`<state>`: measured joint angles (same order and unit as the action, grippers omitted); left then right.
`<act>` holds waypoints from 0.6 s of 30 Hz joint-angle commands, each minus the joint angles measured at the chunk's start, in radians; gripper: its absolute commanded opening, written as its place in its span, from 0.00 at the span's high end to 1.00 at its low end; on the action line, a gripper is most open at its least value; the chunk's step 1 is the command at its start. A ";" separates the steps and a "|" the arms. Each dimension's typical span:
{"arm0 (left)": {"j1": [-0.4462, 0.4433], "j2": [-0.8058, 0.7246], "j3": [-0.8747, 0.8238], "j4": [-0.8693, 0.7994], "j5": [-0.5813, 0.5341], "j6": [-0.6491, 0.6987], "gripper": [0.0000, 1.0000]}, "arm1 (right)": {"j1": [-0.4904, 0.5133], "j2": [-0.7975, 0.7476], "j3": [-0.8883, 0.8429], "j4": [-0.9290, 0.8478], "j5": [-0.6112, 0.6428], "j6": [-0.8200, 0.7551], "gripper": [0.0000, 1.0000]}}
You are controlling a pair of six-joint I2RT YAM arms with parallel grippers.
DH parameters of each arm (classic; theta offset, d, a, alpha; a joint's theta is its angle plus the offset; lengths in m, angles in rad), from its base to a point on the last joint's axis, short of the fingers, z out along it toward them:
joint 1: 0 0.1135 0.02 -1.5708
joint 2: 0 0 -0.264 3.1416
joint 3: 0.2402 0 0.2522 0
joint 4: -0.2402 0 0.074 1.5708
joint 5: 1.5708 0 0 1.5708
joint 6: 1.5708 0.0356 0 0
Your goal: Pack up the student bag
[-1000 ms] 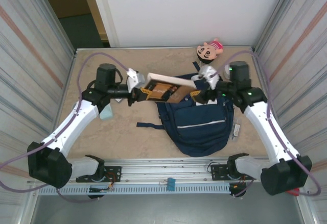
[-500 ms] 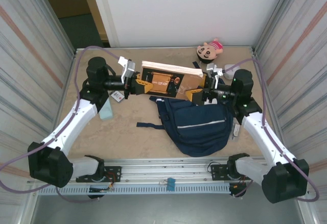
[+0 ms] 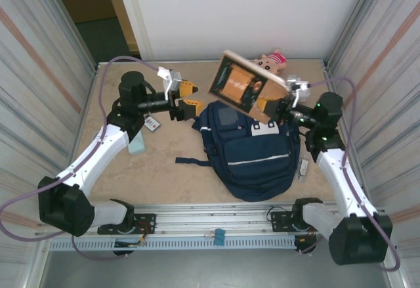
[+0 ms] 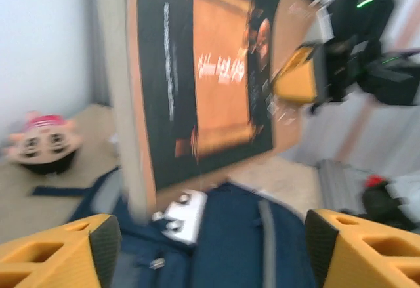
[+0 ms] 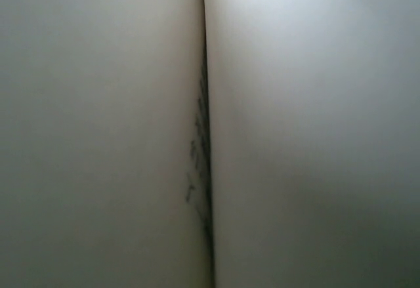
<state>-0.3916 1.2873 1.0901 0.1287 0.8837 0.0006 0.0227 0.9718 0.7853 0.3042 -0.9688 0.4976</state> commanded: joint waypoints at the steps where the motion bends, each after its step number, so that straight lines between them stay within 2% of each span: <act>1: -0.101 0.028 0.059 -0.180 -0.291 0.226 0.21 | -0.045 -0.096 0.071 -0.258 0.268 0.023 1.00; 4: -0.227 0.128 0.124 -0.278 -0.456 0.357 0.17 | -0.049 -0.120 0.131 -0.463 0.411 -0.027 1.00; 6: -0.291 0.217 0.167 -0.286 -0.533 0.367 0.17 | -0.050 -0.135 0.152 -0.570 0.539 -0.025 1.00; 8: -0.327 0.308 0.203 -0.273 -0.556 0.359 0.16 | -0.052 -0.152 0.157 -0.635 0.616 -0.040 1.00; 13: -0.418 0.537 0.327 -0.277 -0.656 0.378 0.16 | -0.053 -0.180 0.149 -0.731 0.696 -0.065 1.00; 18: -0.444 0.710 0.467 -0.429 -0.722 0.455 0.16 | -0.056 -0.179 0.145 -0.796 0.699 -0.087 1.00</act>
<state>-0.8303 1.9694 1.4876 -0.1947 0.2405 0.3817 -0.0269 0.8219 0.9012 -0.4808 -0.3023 0.4511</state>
